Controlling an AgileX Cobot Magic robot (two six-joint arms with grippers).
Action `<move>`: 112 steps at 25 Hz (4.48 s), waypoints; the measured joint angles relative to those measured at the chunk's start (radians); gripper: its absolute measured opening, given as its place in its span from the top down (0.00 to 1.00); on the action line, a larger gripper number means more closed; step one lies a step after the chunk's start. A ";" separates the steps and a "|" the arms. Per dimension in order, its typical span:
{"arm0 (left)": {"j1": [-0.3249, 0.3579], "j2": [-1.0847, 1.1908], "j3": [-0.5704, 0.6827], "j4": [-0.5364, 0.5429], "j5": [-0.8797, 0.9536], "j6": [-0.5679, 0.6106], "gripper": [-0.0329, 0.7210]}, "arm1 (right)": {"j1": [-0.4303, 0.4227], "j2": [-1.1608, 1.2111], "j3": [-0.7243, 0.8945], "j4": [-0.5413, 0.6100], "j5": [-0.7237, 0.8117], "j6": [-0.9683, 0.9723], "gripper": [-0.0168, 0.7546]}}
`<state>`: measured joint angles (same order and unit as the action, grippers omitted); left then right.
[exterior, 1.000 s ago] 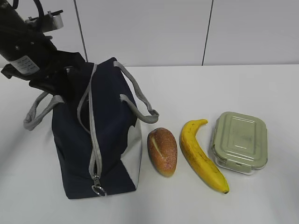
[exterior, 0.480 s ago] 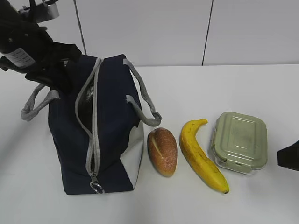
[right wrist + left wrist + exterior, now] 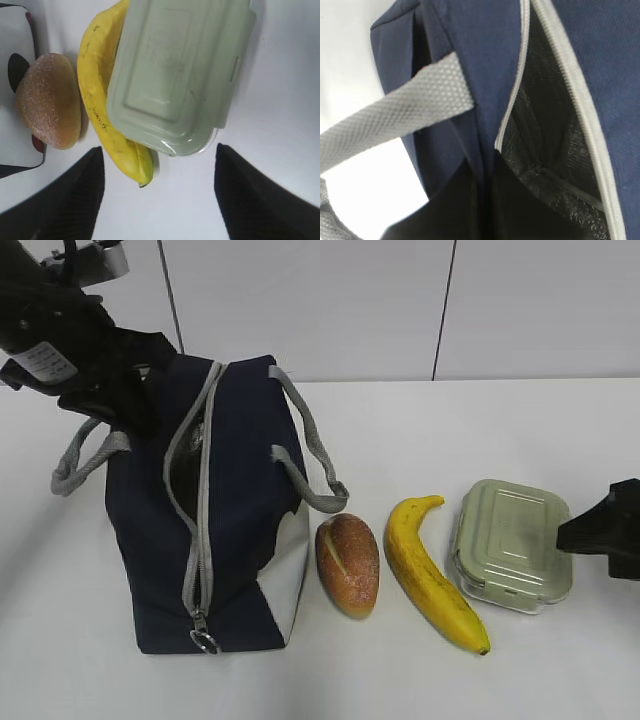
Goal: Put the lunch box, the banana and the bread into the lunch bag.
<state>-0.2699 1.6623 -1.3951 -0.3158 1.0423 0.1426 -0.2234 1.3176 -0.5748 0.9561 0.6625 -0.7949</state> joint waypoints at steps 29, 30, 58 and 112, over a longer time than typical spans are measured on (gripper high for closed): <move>0.000 0.000 0.000 0.000 0.004 0.003 0.96 | -0.196 0.460 -0.221 0.136 0.245 -0.162 0.28; 0.000 0.000 0.000 0.000 0.004 0.003 0.96 | -0.196 0.476 -0.221 0.149 0.248 -0.162 0.25; 0.000 0.000 0.000 0.000 0.004 0.004 0.96 | -0.196 0.691 -0.320 0.230 0.398 -0.258 0.37; 0.000 0.000 0.000 -0.113 0.003 0.004 0.96 | 0.376 0.423 -0.839 0.191 0.518 0.432 0.50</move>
<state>-0.2699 1.6623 -1.3951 -0.4293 1.0450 0.1463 0.1527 1.7405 -1.4139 1.1471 1.1804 -0.3631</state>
